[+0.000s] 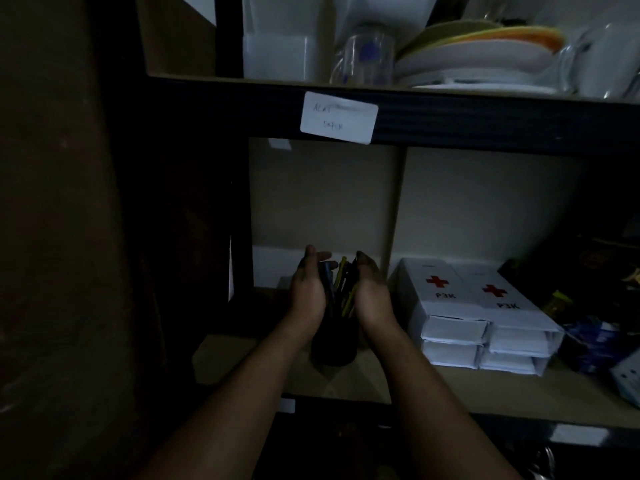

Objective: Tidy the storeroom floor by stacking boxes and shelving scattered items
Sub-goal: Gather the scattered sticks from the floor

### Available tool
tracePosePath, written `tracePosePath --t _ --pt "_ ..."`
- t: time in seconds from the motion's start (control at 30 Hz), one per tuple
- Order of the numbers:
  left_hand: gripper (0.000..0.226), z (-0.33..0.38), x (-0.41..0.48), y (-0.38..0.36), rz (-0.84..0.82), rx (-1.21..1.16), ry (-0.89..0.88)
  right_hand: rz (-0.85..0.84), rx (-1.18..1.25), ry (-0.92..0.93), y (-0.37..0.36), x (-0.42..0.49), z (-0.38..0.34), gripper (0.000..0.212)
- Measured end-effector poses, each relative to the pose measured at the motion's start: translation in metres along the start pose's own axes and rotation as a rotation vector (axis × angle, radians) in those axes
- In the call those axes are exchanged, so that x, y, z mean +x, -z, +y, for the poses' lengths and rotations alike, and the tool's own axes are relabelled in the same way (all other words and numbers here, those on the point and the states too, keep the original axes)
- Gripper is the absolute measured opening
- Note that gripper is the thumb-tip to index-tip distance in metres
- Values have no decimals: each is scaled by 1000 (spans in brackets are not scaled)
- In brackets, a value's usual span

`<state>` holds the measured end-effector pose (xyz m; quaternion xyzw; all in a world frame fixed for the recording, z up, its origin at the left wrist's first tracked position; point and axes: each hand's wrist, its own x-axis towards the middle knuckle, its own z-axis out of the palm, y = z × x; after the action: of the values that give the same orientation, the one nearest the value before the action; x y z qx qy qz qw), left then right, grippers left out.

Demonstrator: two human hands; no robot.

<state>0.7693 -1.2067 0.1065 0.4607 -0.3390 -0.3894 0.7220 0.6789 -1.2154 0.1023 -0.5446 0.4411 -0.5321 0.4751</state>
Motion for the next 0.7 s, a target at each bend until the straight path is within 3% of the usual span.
tracePosePath --t 0.2,0.33,0.53,0.7 --pt "16 -18 8 6 -26 70 -85 -47 6 -22 5 3 11 41" --pt "25 -22 10 8 -63 75 -40 -76 -32 -38 9 4 18 65" --pt "31 -32 3 15 -11 81 -81 -20 -103 55 16 0 32 79" --pt "33 -47 -9 26 63 177 -149 83 -263 198 20 -8 41 71"
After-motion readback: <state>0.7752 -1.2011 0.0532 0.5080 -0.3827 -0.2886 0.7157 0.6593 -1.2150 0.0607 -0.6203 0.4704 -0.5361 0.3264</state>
